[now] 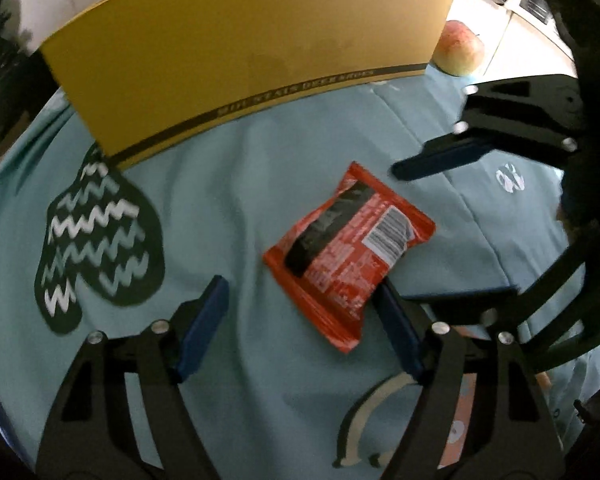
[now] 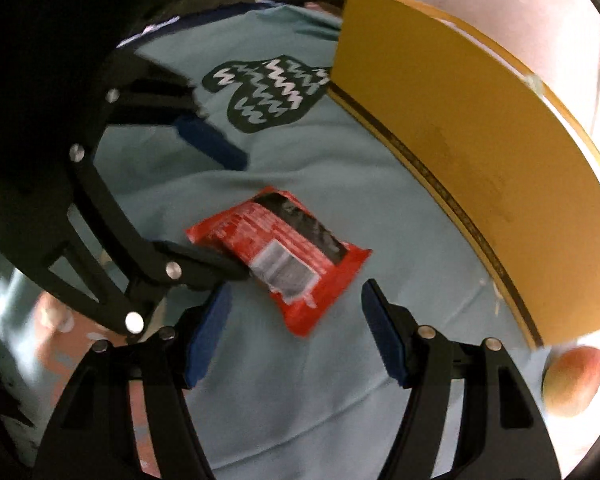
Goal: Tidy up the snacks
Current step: 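Move both open grippers down over the red snack pack on the cloth, then grasp the red snack pack with the left gripper while the right closes beside it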
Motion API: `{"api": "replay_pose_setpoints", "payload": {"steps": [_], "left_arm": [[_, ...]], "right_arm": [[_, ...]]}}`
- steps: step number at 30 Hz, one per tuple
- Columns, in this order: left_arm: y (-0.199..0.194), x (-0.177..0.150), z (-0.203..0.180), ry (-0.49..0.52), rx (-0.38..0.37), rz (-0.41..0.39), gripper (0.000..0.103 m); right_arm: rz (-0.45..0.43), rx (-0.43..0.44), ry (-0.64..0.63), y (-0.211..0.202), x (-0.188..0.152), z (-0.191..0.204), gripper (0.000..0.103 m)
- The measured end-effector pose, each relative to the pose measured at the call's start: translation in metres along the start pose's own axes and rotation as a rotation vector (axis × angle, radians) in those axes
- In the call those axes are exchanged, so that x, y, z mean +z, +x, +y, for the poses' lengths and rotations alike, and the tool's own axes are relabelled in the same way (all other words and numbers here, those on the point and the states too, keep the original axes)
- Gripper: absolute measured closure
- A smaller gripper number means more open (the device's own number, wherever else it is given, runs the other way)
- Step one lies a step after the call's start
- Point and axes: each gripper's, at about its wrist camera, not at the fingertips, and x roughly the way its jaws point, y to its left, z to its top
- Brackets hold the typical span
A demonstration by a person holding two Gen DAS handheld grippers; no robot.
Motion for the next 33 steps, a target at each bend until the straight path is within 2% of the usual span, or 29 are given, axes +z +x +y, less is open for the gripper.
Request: {"api": "replay_pose_setpoints", "payload": {"steps": [2, 3, 4, 6, 8, 10, 13, 22, 24, 25, 26, 28, 29, 31, 32, 33], "left_arm": [[0.001, 0.005, -0.003, 0.026, -0.021, -0.008, 0.04], [0.001, 0.006, -0.004, 0.038, -0.03, -0.011, 0.05], [0.0, 0.006, -0.005, 0.042, -0.034, -0.014, 0.055], [0.0, 0.006, -0.004, 0.038, -0.045, -0.024, 0.061], [-0.004, 0.003, -0.001, 0.037, -0.063, -0.036, 0.071], [-0.007, 0.0, -0.001, 0.046, -0.092, -0.037, 0.084], [-0.012, -0.005, -0.001, 0.053, -0.094, -0.043, 0.09], [-0.022, -0.014, 0.015, 0.029, -0.093, -0.044, 0.092], [-0.019, -0.011, 0.015, 0.033, -0.089, -0.031, 0.091], [-0.017, -0.009, 0.016, 0.03, -0.094, -0.02, 0.089], [-0.016, -0.007, 0.016, 0.031, -0.082, -0.02, 0.087], [-0.015, -0.006, 0.018, 0.018, -0.081, -0.016, 0.064], [-0.015, -0.004, 0.018, 0.015, -0.074, -0.019, 0.058], [-0.013, 0.001, 0.016, 0.028, -0.068, -0.019, 0.056], [-0.013, 0.001, 0.016, 0.031, -0.072, -0.021, 0.056], [-0.011, 0.004, 0.015, 0.034, -0.077, -0.02, 0.069]], "right_arm": [[0.006, 0.032, 0.031, 0.003, 0.002, -0.007, 0.038], [0.016, 0.059, 0.06, 0.004, 0.003, -0.011, 0.041], [0.015, 0.084, 0.068, 0.004, 0.005, -0.011, 0.055], [0.018, 0.082, 0.069, 0.004, 0.009, -0.01, 0.062], [0.013, 0.101, 0.111, 0.002, 0.01, -0.016, 0.075], [0.007, 0.111, 0.148, 0.0, 0.01, -0.024, 0.077], [0.0, 0.14, 0.186, -0.004, 0.004, -0.028, 0.083], [-0.021, 0.175, 0.245, -0.012, 0.004, -0.033, 0.083], [-0.035, 0.141, 0.208, -0.016, 0.006, -0.031, 0.074], [-0.038, 0.109, 0.185, -0.016, 0.007, -0.03, 0.061], [-0.038, 0.075, 0.16, -0.015, 0.009, -0.028, 0.051], [-0.027, 0.035, 0.116, -0.008, 0.014, -0.025, 0.045], [-0.022, 0.029, 0.095, -0.005, 0.016, -0.024, 0.045], [-0.017, 0.001, 0.052, 0.001, 0.017, -0.022, 0.045], [0.011, 0.024, 0.069, 0.008, 0.018, -0.026, 0.051], [0.042, 0.056, 0.093, 0.012, 0.018, -0.03, 0.059]]}}
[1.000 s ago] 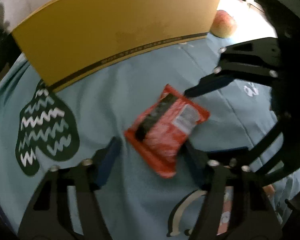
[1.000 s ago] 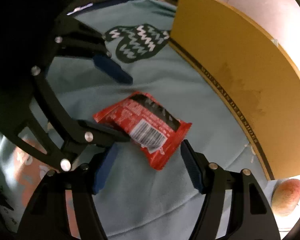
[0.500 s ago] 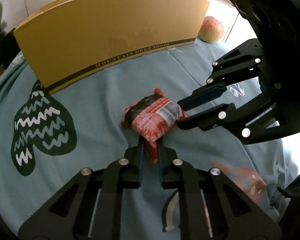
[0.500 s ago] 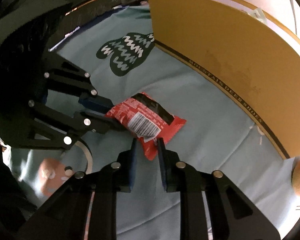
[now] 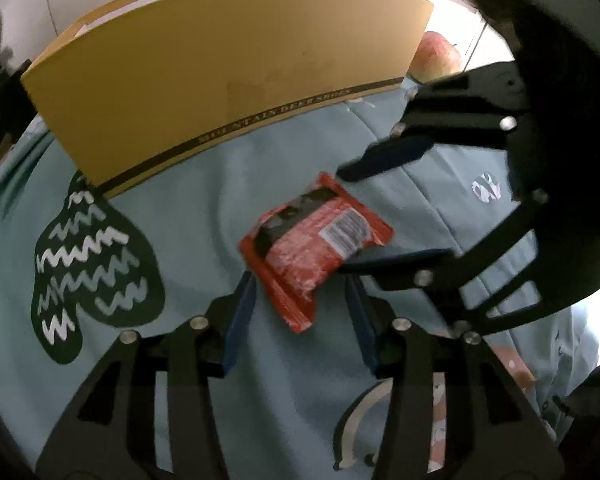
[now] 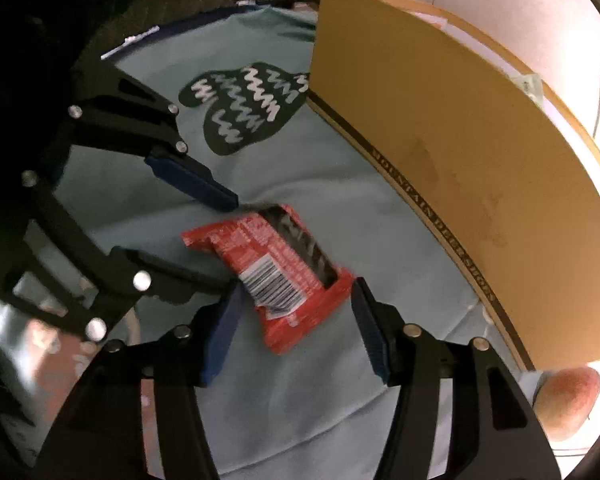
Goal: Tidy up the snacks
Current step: 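Grasp the red snack pack with the left gripper while the right closes beside it, then lift and carry the red snack pack with the left gripper over the yellow box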
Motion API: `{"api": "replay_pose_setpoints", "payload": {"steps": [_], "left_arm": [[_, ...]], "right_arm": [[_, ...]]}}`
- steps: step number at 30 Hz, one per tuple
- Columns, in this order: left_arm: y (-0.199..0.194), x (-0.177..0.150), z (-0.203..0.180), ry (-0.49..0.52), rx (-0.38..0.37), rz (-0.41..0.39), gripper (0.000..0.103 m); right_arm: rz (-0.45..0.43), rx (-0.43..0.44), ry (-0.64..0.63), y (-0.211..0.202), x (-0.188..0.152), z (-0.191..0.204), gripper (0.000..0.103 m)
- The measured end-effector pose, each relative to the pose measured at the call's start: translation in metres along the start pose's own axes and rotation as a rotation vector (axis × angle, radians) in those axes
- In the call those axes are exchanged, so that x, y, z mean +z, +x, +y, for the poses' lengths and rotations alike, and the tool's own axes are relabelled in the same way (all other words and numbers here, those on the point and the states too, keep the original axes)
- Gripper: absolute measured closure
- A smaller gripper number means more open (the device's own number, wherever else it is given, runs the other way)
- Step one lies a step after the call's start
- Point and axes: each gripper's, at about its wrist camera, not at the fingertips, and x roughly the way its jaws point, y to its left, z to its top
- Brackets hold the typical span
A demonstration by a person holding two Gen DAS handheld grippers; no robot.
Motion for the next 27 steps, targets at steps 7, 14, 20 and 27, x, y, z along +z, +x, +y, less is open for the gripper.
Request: {"api": "replay_pose_setpoints", "payload": {"steps": [7, 14, 20, 27], "left_arm": [[-0.005, 0.001, 0.004, -0.014, -0.067, -0.021, 0.091], [-0.033, 0.0, 0.017, -0.039, -0.063, -0.086, 0.091], [-0.055, 0.007, 0.02, -0.048, -0.043, -0.127, 0.091], [-0.118, 0.035, 0.029, -0.05, -0.004, -0.278, 0.091]], "right_arm": [[0.035, 0.085, 0.076, -0.008, 0.001, -0.015, 0.073], [-0.044, 0.087, 0.093, -0.039, -0.003, -0.015, 0.079], [-0.101, 0.064, 0.091, -0.055, 0.004, -0.012, 0.079], [-0.245, -0.001, 0.085, -0.115, 0.034, -0.026, 0.079]]}}
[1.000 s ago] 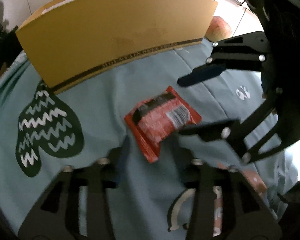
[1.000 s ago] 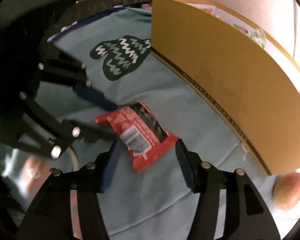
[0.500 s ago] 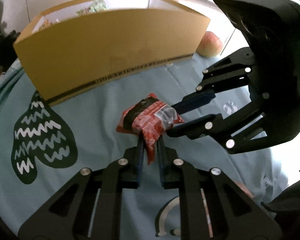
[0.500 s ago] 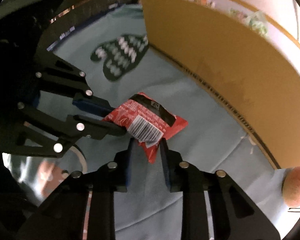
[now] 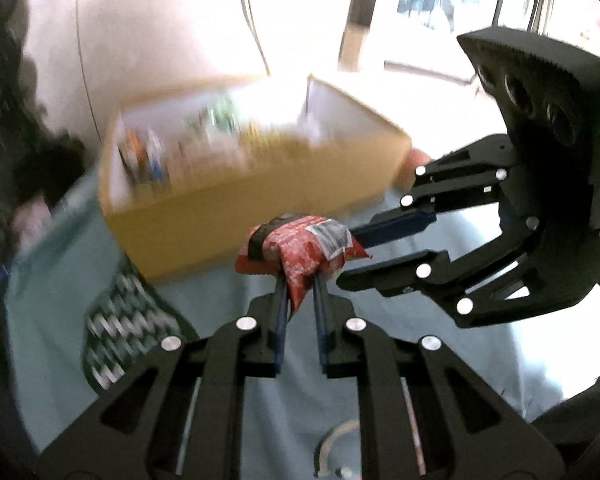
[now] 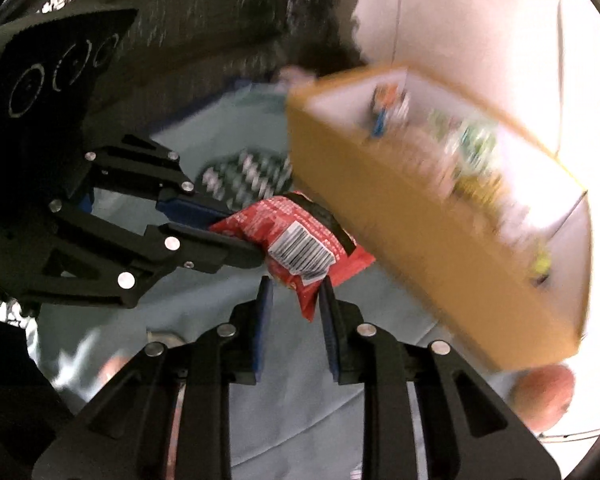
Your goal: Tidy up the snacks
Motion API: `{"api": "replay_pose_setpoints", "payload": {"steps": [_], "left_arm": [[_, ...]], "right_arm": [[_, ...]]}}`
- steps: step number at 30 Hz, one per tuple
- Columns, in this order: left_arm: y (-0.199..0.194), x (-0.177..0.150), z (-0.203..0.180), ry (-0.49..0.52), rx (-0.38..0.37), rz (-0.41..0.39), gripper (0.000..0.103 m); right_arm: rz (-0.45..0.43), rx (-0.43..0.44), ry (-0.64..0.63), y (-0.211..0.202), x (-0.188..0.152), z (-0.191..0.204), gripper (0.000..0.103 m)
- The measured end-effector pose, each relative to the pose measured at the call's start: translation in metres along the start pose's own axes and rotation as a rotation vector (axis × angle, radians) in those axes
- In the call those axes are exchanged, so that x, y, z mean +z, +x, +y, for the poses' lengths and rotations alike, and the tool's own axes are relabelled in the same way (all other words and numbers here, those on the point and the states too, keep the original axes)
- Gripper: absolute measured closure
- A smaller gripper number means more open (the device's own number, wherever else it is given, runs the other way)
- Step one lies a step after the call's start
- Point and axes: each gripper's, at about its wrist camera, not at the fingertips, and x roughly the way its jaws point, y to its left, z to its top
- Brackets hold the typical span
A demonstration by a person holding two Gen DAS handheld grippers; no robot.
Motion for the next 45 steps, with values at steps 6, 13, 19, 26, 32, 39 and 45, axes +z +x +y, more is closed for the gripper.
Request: {"api": "replay_pose_setpoints", "payload": {"steps": [6, 13, 19, 26, 32, 39, 45], "left_arm": [[-0.017, 0.102, 0.0, 0.06, 0.069, -0.128, 0.09], [0.027, 0.162, 0.048, -0.108, 0.287, 0.073, 0.013], [0.021, 0.144, 0.037, -0.102, 0.327, 0.095, 0.005], [-0.027, 0.119, -0.005, -0.135, 0.402, 0.011, 0.002], [-0.092, 0.105, -0.054, -0.194, 0.469, -0.05, 0.002], [-0.163, 0.085, -0.101, -0.186, 0.543, -0.12, 0.002], [-0.199, 0.061, -0.113, -0.208, 0.558, -0.167, 0.002]], "right_arm": [[-0.117, -0.128, -0.03, -0.061, 0.069, -0.044, 0.079], [0.005, -0.279, 0.07, -0.05, 0.096, -0.094, 0.056], [-0.02, -0.27, 0.148, -0.067, 0.067, -0.095, 0.054], [-0.098, -0.304, 0.209, -0.113, 0.044, -0.047, 0.039], [-0.211, -0.42, 0.289, -0.184, 0.016, 0.009, 0.001], [-0.276, -0.475, 0.384, -0.241, -0.011, 0.047, 0.001], [-0.302, -0.483, 0.388, -0.259, -0.027, 0.072, 0.001]]}}
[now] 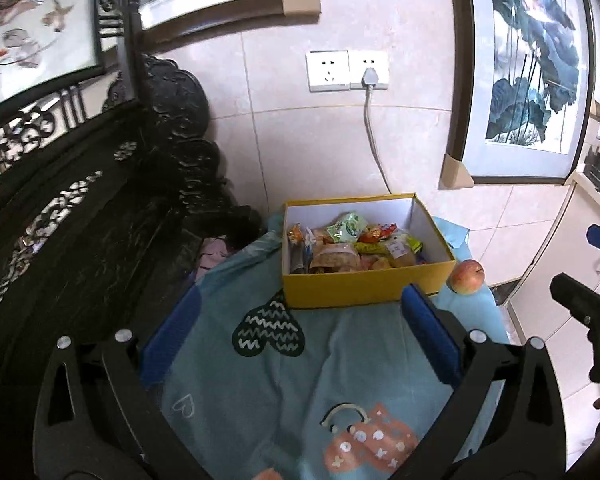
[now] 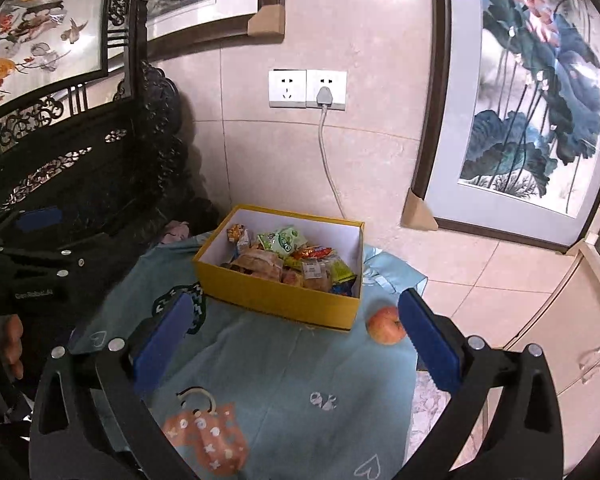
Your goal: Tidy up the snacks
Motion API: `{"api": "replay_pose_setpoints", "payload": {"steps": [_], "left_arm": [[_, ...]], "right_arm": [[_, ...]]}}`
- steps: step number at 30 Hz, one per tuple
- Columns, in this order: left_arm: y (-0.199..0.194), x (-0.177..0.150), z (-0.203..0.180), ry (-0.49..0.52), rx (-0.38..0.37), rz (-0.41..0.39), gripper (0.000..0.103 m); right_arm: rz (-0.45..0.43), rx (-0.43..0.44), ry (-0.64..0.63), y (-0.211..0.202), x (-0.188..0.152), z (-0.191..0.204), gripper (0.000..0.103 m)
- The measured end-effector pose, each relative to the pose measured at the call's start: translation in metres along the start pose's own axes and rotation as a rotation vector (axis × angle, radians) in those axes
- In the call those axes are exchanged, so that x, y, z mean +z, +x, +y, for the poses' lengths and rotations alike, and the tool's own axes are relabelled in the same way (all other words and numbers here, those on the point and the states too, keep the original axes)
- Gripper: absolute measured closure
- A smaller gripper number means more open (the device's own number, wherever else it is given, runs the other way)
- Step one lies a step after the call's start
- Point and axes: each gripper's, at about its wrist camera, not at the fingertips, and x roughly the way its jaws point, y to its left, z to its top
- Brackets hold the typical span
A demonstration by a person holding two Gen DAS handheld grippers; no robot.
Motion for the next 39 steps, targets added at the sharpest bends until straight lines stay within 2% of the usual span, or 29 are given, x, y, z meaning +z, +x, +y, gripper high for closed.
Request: {"api": "replay_pose_setpoints", "payload": {"steps": [19, 22, 24, 27, 39], "left_arm": [[-0.024, -0.008, 0.004, 0.004, -0.017, -0.026, 0.002], [-0.023, -0.011, 0.005, -0.015, 0.016, -0.017, 0.002], [-0.023, -0.011, 0.006, -0.029, -0.013, -0.009, 0.002], [-0.016, -0.014, 0.006, -0.054, -0.099, 0.034, 0.002], [-0.011, -0.018, -0.006, -0.017, -0.164, 0.057, 0.002]], "right_arm": [[-0.018, -0.037, 0.004, -0.026, -0.01, 0.006, 0.001], [-0.012, -0.038, 0.007, -0.025, -0.012, 0.007, 0.001], [-0.009, -0.037, 0.007, -0.025, -0.012, 0.007, 0.001], [-0.003, -0.036, 0.007, -0.024, -0.014, 0.009, 0.001], [0.004, -0.055, 0.016, -0.022, -0.016, 0.008, 0.001]]}}
